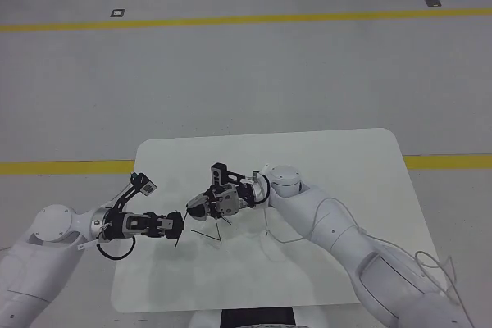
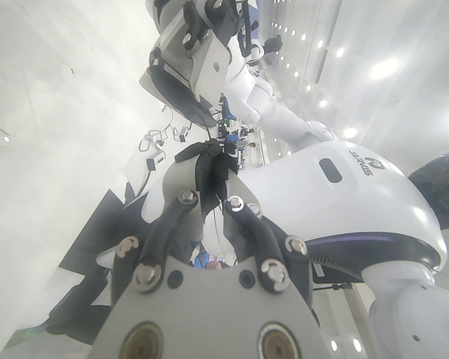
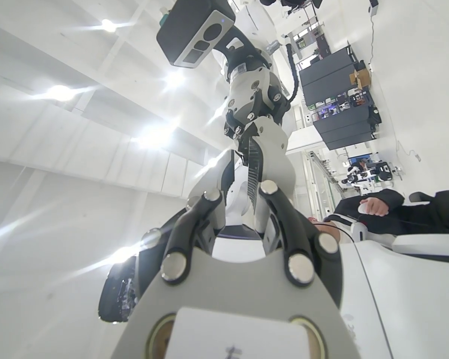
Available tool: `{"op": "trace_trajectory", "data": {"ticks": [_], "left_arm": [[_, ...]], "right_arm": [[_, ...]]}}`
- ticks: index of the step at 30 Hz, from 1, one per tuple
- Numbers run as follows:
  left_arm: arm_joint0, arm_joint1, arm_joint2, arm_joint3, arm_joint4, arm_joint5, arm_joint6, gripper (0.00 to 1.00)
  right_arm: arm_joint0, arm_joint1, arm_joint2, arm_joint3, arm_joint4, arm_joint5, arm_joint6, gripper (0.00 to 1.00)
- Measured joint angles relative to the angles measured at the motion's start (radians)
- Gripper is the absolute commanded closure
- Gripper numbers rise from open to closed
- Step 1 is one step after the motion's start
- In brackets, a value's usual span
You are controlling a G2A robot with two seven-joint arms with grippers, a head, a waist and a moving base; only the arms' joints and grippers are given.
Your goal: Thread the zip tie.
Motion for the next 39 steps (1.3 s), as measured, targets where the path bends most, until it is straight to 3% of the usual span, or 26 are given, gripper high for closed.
{"op": "trace_trajectory", "data": {"ticks": [1, 18, 19, 22, 32, 39], "left_arm": [[0.0, 0.0, 0.0, 0.0, 0.0, 0.0, 0.0, 1.0], [0.0, 0.0, 0.0, 0.0, 0.0, 0.0, 0.0, 1.0], [0.0, 0.0, 0.0, 0.0, 0.0, 0.0, 0.0, 0.93], [0.0, 0.0, 0.0, 0.0, 0.0, 0.0, 0.0, 0.0], [0.0, 0.0, 0.0, 0.0, 0.0, 0.0, 0.0, 0.0], [0.0, 0.0, 0.0, 0.0, 0.0, 0.0, 0.0, 0.0]], "right_arm": [[0.0, -0.001, 0.001, 0.001, -0.001, 0.0, 0.001, 1.0], [-0.014, -0.01, 0.034, 0.024, -0.007, -0.019, -0.014, 1.0], [-0.016, -0.009, 0.037, 0.024, -0.008, -0.02, -0.016, 1.0], [-0.022, -0.008, 0.047, 0.02, -0.011, -0.026, -0.023, 1.0], [-0.039, -0.001, 0.079, -0.004, -0.04, -0.05, -0.077, 1.0], [-0.069, 0.014, 0.122, -0.045, -0.081, -0.118, -0.183, 1.0]]}}
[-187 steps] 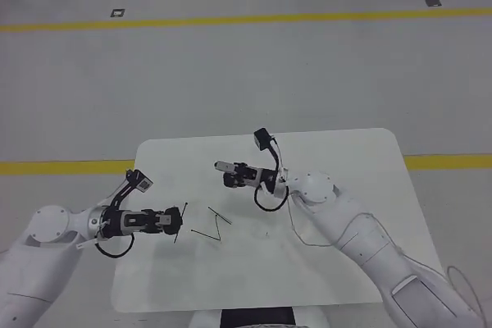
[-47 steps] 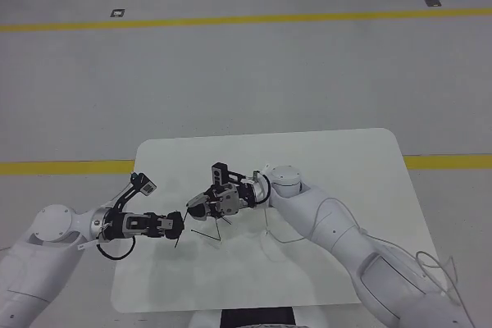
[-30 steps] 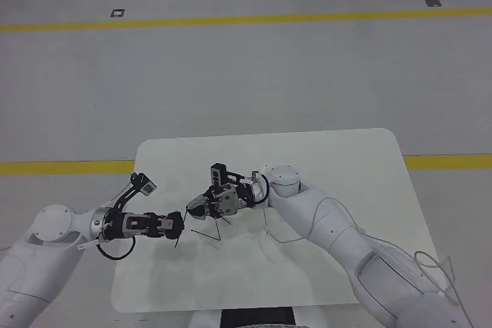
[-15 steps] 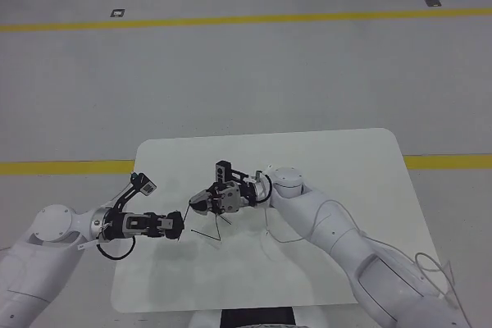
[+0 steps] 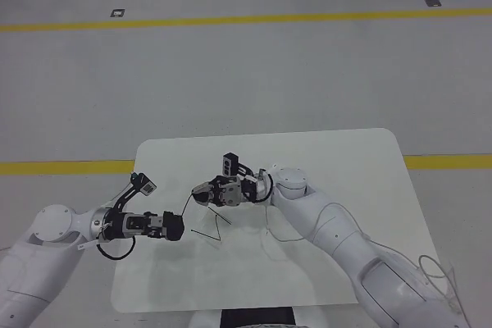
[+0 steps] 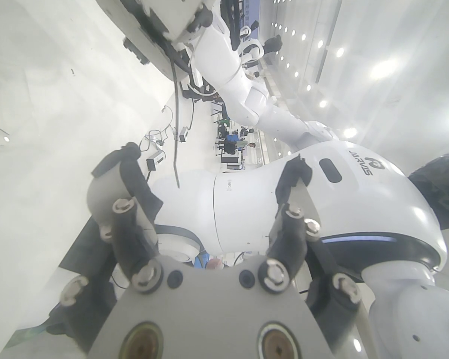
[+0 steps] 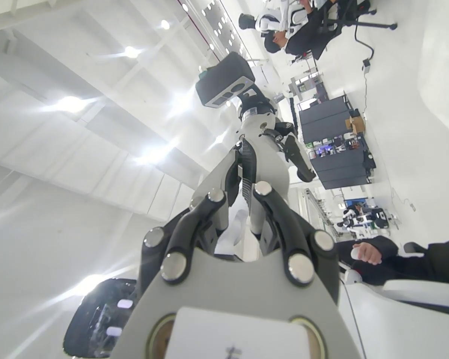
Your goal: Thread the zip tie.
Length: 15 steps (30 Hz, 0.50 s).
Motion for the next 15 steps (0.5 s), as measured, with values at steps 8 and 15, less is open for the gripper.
{"op": "trace_trajectory", "data": {"ticks": [8, 15], "left_arm": [[0.0, 0.0, 0.0, 0.0, 0.0, 0.0, 0.0, 0.0], [0.0, 0.0, 0.0, 0.0, 0.0, 0.0, 0.0, 0.0]], "right_arm": [[-0.081, 0.033, 0.081, -0.112, -0.06, -0.095, -0.146, 1.0], [-0.089, 0.037, 0.088, -0.128, -0.07, -0.093, -0.149, 1.0]]}}
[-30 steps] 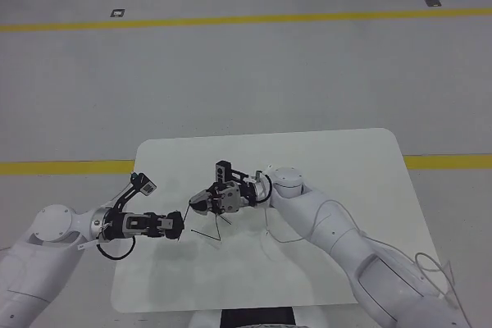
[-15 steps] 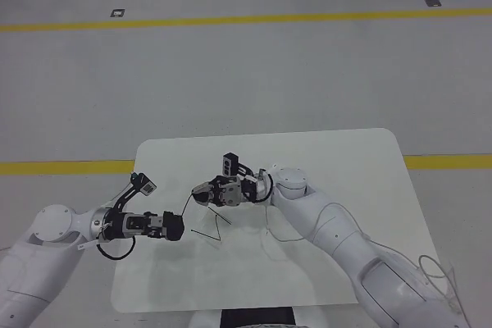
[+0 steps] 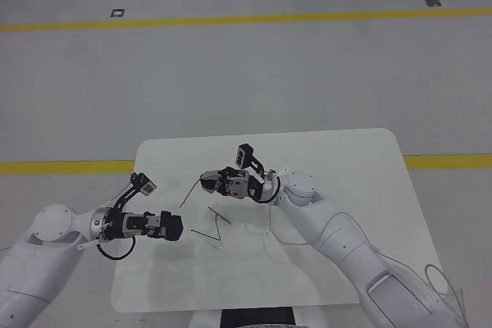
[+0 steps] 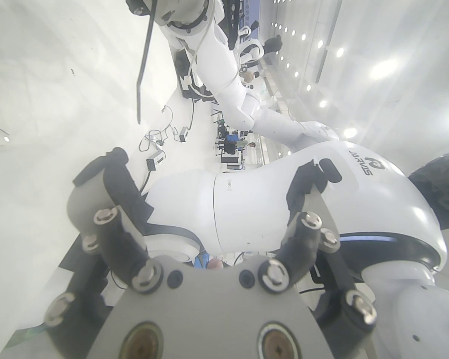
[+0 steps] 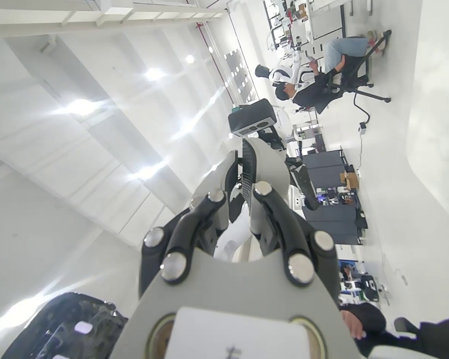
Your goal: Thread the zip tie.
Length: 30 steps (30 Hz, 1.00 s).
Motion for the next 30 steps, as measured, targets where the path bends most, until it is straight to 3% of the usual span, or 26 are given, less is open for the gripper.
{"op": "trace_trajectory", "data": {"ticks": [6, 14, 21, 25, 30], "left_arm": [[0.001, -0.002, 0.004, -0.007, 0.0, 0.004, 0.02, 0.0], [0.05, -0.016, -0.017, 0.002, -0.07, 0.0, 0.21, 0.0], [0.076, -0.042, -0.012, 0.001, -0.066, 0.0, 0.31, 0.0], [0.08, -0.059, -0.003, 0.004, -0.068, 0.0, 0.384, 0.0], [0.08, -0.059, -0.003, 0.004, -0.069, 0.0, 0.384, 0.0]], "right_arm": [[-0.005, 0.002, -0.002, -0.015, -0.023, -0.013, -0.025, 1.0], [-0.106, 0.022, 0.036, -0.141, -0.172, -0.168, -0.203, 1.0], [-0.181, 0.031, 0.058, -0.226, -0.231, -0.257, -0.287, 1.0], [-0.198, 0.031, 0.059, -0.244, -0.232, -0.26, -0.309, 1.0], [-0.197, 0.031, 0.059, -0.243, -0.232, -0.259, -0.308, 1.0]]}}
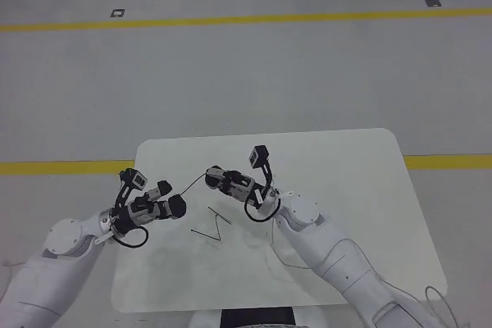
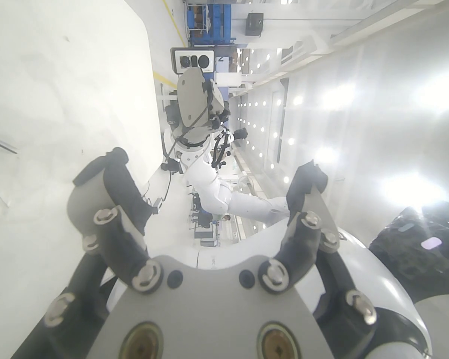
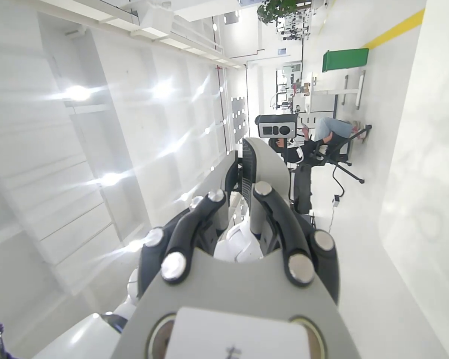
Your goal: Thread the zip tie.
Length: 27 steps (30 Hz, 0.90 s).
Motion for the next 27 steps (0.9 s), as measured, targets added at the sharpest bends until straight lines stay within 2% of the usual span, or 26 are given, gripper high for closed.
{"op": "trace_trajectory", "data": {"ticks": [5, 8, 14, 17, 24, 27], "left_arm": [[0.0, -0.001, 0.002, -0.002, 0.0, 0.003, 0.004, 0.0], [-0.001, -0.009, 0.021, -0.011, -0.013, 0.012, 0.047, 0.0], [-0.016, -0.023, 0.046, -0.001, -0.021, 0.014, 0.12, 0.0], [-0.027, -0.026, 0.047, 0.008, -0.017, 0.015, 0.124, 0.0], [-0.027, -0.026, 0.047, 0.009, -0.015, 0.015, 0.124, 0.0], [-0.027, -0.031, 0.058, 0.003, -0.019, 0.032, 0.143, 0.0]], "right_arm": [[-0.003, 0.0, 0.0, -0.003, -0.001, 0.001, -0.005, 1.0], [-0.019, 0.0, 0.001, -0.024, -0.015, -0.005, -0.035, 1.0], [-0.037, -0.006, -0.012, -0.036, -0.017, -0.02, -0.065, 1.0], [-0.036, -0.009, -0.02, -0.031, -0.011, -0.01, -0.062, 1.0], [-0.036, -0.009, -0.019, -0.032, -0.012, -0.009, -0.063, 1.0], [-0.048, -0.009, -0.02, -0.054, -0.023, -0.001, -0.087, 1.0]]}}
